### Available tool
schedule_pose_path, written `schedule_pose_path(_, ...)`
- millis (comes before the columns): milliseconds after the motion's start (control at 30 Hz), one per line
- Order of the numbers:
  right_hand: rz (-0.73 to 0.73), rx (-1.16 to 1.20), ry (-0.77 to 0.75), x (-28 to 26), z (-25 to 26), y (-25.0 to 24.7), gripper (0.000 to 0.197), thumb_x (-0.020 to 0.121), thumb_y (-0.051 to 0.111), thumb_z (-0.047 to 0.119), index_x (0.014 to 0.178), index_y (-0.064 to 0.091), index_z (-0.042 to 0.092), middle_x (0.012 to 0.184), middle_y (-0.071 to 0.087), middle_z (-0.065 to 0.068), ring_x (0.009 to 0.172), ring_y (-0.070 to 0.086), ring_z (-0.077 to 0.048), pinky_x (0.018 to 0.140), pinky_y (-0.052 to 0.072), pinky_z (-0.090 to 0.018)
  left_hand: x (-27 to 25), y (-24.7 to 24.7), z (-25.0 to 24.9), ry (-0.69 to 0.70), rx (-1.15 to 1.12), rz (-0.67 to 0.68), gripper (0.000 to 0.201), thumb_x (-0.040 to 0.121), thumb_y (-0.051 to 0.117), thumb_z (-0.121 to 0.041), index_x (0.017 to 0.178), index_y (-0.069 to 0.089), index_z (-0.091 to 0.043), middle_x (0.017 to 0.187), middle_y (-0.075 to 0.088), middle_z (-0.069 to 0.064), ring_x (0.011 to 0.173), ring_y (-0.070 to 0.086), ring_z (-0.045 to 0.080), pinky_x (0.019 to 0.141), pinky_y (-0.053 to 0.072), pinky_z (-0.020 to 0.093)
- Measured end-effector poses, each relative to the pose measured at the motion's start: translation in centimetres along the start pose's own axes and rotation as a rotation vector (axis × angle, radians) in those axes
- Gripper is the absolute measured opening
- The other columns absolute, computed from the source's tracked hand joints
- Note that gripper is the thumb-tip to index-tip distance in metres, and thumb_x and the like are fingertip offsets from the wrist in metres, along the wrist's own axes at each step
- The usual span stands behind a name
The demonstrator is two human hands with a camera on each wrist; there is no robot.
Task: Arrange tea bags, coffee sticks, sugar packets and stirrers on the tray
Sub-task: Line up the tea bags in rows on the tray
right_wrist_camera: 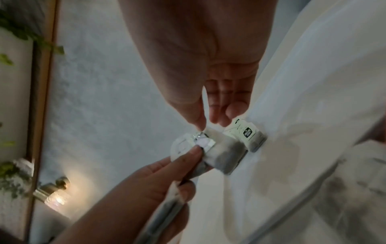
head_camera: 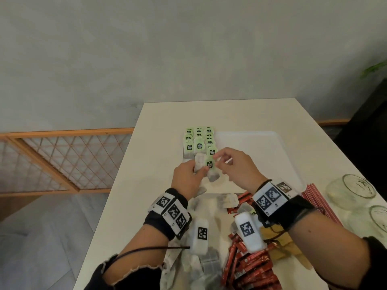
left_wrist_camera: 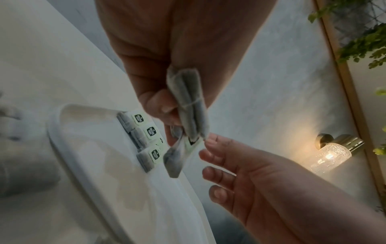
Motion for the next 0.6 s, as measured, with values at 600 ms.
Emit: schedule_pose_path(600, 0.032, -0.335, 0.001, 10.1, -3.5, 4.0, 0.013, 0.089, 0.067, 0.029, 0.092, 0.076, 0.020, 0.085, 0.070, 0.005, 0.079, 0.062, -0.012, 0.070, 0.042, -0.023, 4.6, -0.9, 7.3, -0.174, -0.101, 0.044, 0.026, 0.098, 0.052, -0.030, 0.091, 0.062, -0.007, 0.087, 0.074, -0.008, 0.084, 0.065, 0.013, 0.073, 0.047, 0.027)
Point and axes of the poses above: each hand's wrist, its own x-axis towards the middle knuckle, its own y-axis out of the palm, z = x × y, the point moved 9 cm from there along x, towards the middle knuckle
